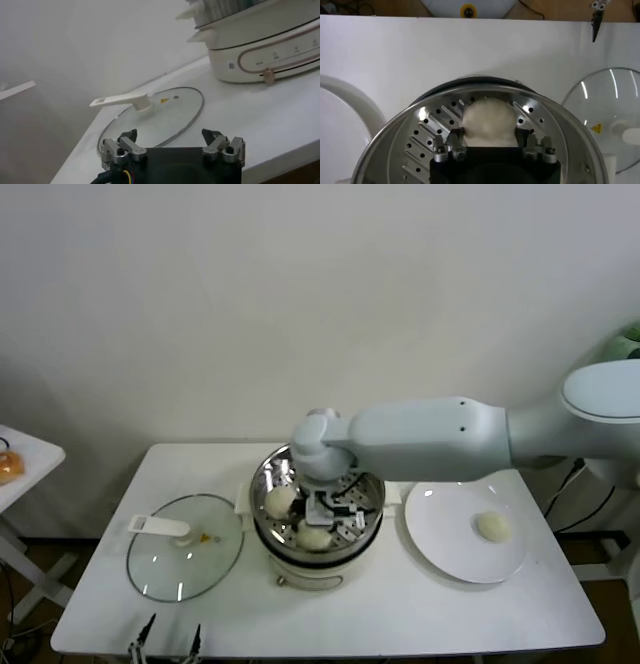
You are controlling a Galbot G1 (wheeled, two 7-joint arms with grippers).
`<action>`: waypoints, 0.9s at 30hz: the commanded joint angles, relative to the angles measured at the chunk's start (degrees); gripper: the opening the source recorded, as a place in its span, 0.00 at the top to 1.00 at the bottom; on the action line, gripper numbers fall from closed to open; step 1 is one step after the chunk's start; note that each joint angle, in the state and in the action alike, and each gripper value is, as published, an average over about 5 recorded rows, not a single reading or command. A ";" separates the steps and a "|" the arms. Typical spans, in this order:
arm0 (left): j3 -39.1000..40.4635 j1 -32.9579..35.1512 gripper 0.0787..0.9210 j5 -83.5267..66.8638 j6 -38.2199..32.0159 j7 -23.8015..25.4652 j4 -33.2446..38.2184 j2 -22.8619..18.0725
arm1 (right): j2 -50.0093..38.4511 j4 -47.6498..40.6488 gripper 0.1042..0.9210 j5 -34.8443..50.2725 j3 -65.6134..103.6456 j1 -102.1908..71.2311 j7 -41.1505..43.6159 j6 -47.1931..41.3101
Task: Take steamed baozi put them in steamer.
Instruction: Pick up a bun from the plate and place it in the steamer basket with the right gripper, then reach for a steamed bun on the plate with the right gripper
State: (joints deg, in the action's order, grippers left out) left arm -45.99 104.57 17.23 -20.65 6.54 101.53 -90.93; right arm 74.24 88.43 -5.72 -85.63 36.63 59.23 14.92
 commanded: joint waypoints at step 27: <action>0.14 -0.20 0.12 -0.32 0.11 0.42 0.14 0.28 | -27.04 -5.08 0.12 32.71 -23.12 19.55 2.84 -20.89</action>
State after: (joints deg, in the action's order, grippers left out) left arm -45.85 104.36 17.00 -20.54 6.92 101.70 -90.70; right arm 59.28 87.25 18.19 -99.79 52.65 61.92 5.49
